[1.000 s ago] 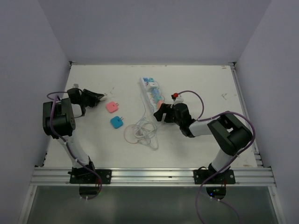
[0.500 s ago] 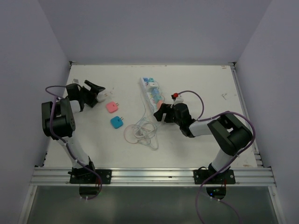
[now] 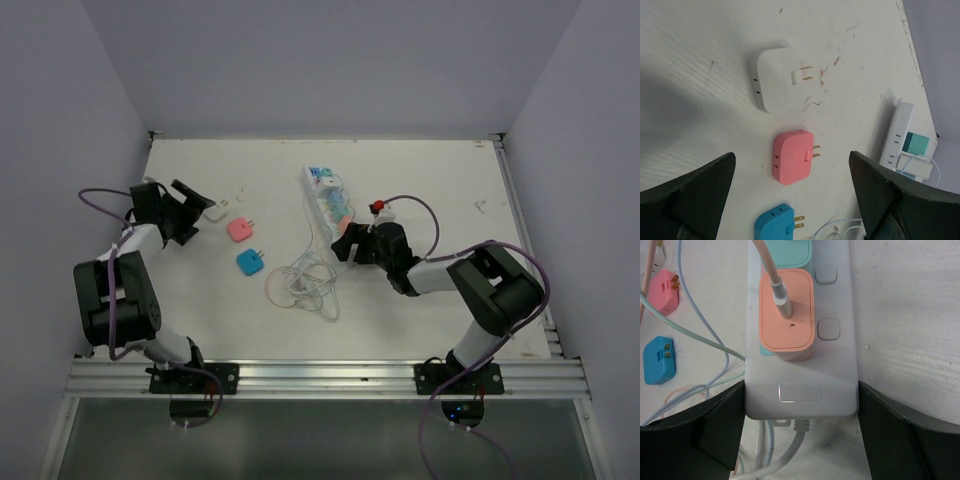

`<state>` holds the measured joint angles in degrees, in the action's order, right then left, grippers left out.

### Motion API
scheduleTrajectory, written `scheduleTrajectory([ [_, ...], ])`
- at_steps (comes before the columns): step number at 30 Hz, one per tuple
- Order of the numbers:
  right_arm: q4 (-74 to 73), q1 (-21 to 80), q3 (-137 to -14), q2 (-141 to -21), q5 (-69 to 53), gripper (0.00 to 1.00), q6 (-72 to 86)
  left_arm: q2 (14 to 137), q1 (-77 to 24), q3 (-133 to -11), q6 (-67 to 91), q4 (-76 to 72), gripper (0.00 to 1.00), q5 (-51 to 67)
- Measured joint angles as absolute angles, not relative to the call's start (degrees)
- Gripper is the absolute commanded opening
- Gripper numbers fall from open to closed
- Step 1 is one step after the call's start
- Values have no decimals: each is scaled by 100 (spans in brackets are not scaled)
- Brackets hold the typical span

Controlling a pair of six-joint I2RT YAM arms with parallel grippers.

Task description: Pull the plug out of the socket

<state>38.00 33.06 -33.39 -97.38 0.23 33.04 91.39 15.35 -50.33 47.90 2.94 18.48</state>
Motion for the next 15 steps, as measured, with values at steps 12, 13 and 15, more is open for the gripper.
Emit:
scheduleTrajectory([
  [12, 3485, 3365, -3048, -9301, 40, 0, 3518, 6991, 919, -3850, 4519, 661, 98, 1778],
  [13, 3402, 3391, -3026, -9236, 58, 0, 3533, 6899, 731, -3793, 4517, 698, 98, 1752],
  [15, 3179, 3474, -3020, -9113, 121, 0, 3564, 6737, 384, -3680, 4521, 727, 98, 1747],
])
